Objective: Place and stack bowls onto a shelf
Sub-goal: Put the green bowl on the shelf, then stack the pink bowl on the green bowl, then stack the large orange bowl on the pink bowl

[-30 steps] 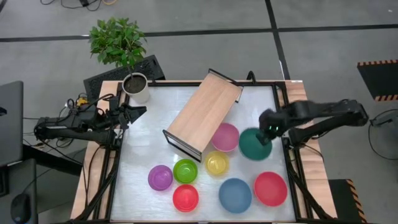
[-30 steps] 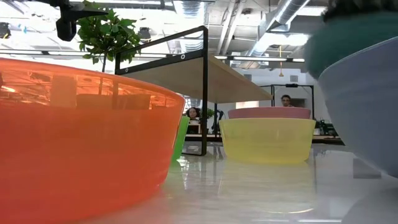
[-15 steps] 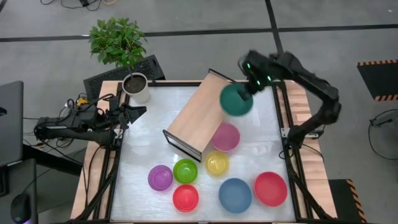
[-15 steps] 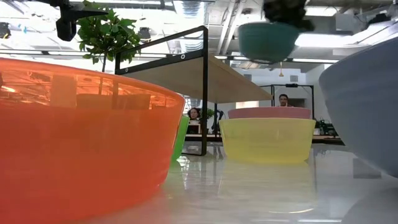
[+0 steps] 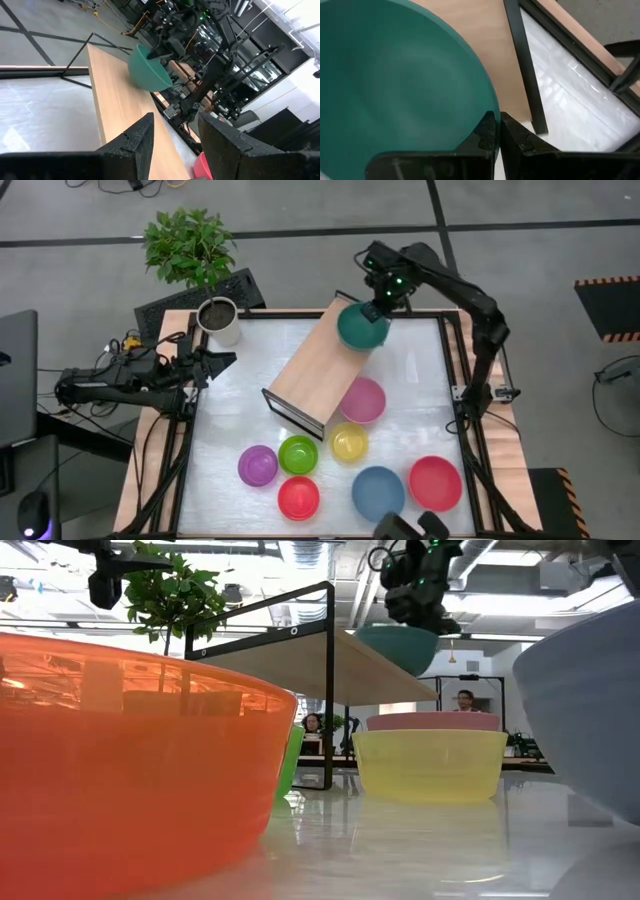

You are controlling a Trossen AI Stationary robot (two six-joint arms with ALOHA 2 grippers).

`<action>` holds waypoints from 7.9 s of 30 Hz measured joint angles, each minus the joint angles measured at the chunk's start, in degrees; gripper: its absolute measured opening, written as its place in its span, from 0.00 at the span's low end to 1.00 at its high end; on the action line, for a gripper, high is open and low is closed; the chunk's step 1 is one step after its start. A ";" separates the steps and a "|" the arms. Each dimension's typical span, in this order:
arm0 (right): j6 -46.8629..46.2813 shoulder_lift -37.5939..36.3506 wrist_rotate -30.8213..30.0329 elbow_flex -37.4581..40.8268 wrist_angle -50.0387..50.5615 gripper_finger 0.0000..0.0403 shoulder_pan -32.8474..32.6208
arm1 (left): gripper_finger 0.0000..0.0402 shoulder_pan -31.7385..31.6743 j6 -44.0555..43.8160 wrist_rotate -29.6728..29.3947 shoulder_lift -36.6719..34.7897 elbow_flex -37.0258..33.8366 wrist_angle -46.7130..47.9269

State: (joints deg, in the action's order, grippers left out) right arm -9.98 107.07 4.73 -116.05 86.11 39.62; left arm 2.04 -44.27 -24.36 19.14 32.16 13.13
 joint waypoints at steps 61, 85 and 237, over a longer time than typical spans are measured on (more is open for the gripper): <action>-42.13 -33.67 -6.46 63.76 -39.25 0.48 -32.41 | 0.35 0.00 -0.96 -0.33 -0.02 0.00 0.02; -43.78 -35.14 -4.47 63.72 -32.50 0.07 -32.35 | 0.35 0.00 -2.32 0.00 -0.02 -0.02 2.56; -83.16 -43.08 -2.85 61.27 -15.43 0.63 -82.34 | 0.40 0.02 2.71 -0.28 0.00 -0.02 4.20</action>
State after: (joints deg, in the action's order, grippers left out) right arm -93.14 63.99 1.88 -54.78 70.68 -42.73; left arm 2.07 -41.56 -24.64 19.14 32.14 17.32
